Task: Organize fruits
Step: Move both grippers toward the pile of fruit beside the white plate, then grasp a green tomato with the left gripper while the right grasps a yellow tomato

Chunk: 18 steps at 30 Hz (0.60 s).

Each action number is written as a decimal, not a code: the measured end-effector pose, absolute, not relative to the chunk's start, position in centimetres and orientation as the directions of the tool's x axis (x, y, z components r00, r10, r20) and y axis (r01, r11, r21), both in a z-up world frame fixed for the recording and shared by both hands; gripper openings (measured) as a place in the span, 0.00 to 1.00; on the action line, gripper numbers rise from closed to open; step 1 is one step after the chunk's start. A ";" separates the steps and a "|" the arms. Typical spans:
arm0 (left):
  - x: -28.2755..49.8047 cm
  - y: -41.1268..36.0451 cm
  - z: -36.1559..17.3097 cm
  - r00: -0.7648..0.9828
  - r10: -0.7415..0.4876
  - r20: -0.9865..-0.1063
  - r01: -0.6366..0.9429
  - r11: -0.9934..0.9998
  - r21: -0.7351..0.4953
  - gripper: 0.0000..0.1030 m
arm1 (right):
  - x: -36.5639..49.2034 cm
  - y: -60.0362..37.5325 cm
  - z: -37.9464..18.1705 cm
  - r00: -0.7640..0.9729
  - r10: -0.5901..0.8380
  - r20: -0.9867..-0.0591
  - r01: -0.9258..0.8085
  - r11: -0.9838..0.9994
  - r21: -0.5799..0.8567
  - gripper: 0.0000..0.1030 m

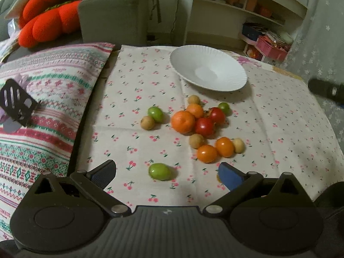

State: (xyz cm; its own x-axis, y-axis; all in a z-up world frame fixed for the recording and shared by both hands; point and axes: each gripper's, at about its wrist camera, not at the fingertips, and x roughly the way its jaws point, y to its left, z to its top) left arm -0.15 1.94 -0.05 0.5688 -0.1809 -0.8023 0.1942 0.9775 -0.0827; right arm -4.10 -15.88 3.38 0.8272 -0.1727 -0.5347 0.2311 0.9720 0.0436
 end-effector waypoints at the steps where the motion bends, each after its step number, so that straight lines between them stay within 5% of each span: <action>1: 0.0 2.2 -0.3 0.563 -0.186 -0.806 0.193 0.977 -0.091 0.98 | -3.9 -16.1 3.0 0.818 -0.176 -0.547 0.238 0.970 0.043 1.00; 13: 1.2 2.5 -2.3 0.540 -0.239 -0.807 0.226 0.965 -0.134 0.98 | -3.0 -16.4 -0.5 0.775 -0.088 -0.626 0.180 0.980 0.085 0.93; 18: 1.3 2.4 -4.0 0.502 -0.249 -0.828 0.243 0.960 -0.141 0.87 | -2.5 -16.5 -1.9 0.747 -0.067 -0.661 0.172 0.981 0.095 0.91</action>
